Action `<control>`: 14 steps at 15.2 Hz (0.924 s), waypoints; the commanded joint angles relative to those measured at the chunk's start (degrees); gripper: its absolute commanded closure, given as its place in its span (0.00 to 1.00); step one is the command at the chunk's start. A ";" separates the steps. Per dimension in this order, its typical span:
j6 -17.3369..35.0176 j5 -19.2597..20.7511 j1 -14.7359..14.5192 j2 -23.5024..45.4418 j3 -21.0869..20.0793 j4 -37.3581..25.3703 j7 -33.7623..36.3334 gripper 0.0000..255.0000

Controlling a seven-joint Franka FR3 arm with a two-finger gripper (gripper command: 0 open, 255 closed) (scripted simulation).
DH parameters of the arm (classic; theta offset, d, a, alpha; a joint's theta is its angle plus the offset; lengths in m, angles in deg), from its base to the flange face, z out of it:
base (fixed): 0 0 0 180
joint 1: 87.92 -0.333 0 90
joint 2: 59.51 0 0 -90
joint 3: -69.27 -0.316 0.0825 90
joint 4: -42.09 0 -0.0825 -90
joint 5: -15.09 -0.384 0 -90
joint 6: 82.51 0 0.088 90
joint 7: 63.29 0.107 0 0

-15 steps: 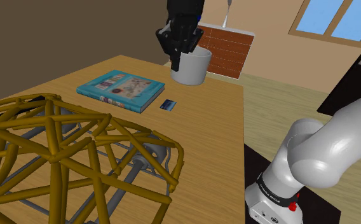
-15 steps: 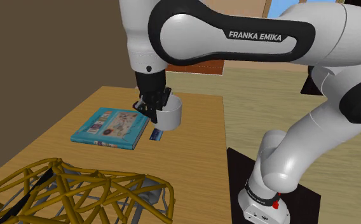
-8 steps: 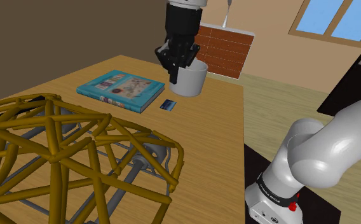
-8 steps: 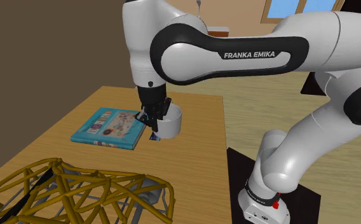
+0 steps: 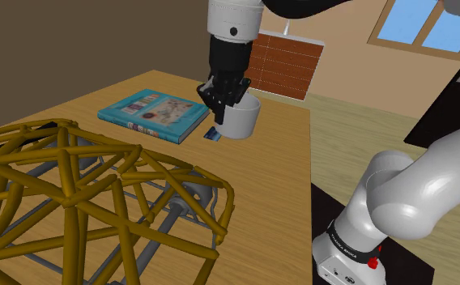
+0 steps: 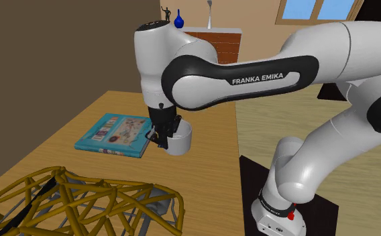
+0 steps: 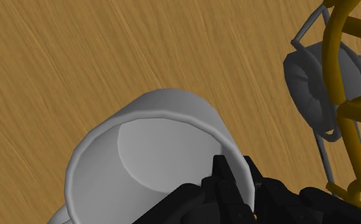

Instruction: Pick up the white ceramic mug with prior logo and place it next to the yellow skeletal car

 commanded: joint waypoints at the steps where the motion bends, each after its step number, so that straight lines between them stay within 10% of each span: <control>1: 1.52 -0.12 -0.10 -0.16 -0.16 1.63 0.11 1.00; 14: 11.55 -0.58 -0.45 0.16 -1.06 11.36 0.48 1.00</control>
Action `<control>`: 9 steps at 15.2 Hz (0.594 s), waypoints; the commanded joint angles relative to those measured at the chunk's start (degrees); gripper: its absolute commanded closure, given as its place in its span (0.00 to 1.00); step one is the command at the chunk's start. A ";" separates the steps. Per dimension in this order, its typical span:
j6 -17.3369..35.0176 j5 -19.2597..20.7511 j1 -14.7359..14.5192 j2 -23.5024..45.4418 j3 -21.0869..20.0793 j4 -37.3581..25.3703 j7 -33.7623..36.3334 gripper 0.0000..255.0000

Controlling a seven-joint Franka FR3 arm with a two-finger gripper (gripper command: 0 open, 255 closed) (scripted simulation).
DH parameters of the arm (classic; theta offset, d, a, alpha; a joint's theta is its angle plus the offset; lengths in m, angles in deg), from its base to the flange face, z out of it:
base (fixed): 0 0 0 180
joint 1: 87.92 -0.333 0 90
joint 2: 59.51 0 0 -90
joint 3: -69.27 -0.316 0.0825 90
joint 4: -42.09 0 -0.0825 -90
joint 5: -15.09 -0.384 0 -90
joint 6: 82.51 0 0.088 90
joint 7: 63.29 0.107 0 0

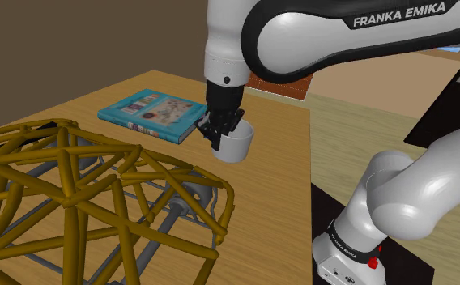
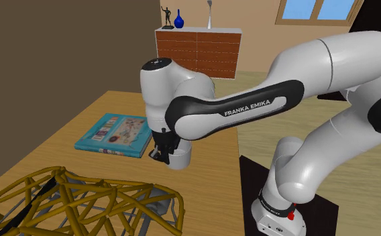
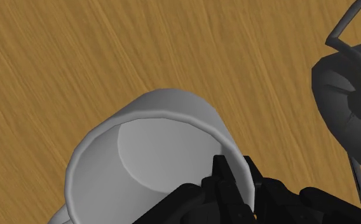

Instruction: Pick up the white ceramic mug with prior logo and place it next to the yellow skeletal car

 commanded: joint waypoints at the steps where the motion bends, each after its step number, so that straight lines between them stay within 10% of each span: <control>1: 1.44 -0.08 -0.07 0.05 -0.15 1.35 0.08 1.00; 9: 7.11 -0.13 -0.13 1.30 -0.82 5.80 0.49 1.00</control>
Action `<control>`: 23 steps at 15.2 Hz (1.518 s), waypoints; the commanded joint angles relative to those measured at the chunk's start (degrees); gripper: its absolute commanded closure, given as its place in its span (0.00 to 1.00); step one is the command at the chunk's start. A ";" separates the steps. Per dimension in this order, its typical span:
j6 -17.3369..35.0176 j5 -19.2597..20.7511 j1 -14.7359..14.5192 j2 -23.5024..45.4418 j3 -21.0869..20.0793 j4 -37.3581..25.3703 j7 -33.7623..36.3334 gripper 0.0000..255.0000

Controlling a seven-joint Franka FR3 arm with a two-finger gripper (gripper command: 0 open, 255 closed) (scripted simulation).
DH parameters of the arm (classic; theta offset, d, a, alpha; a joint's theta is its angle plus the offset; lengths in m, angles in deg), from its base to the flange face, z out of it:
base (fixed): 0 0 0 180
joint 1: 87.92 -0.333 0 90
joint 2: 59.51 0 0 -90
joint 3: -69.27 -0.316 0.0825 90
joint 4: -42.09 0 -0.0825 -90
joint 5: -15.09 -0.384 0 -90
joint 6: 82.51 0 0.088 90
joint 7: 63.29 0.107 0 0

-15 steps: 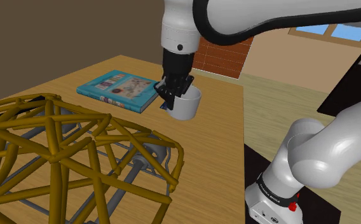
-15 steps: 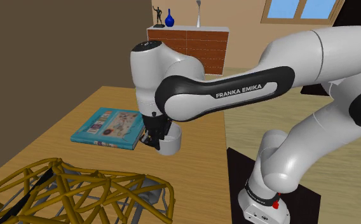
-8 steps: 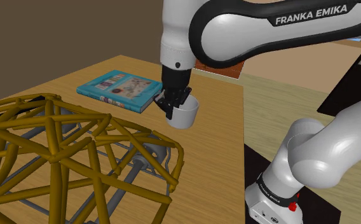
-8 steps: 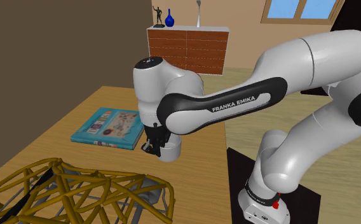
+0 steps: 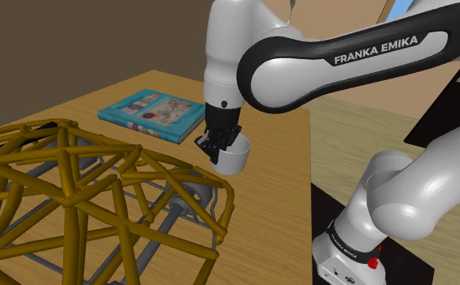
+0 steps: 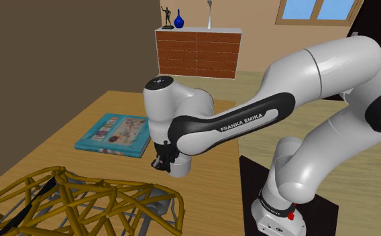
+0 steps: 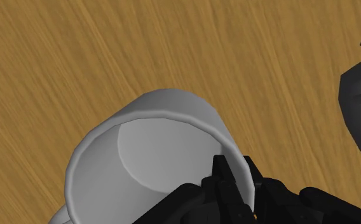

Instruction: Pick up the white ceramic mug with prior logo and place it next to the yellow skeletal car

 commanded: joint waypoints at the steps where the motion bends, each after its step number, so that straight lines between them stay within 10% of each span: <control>1: 0.32 -0.01 -0.02 0.09 -0.08 0.20 0.08 1.00; 6: 0.32 -0.01 -0.02 0.09 -0.08 0.20 0.08 1.00; 7: 0.32 -0.01 -0.02 0.09 -0.08 0.20 0.08 0.00; 23: -7.28 -0.04 -0.07 -1.55 0.58 -5.81 -0.13 0.00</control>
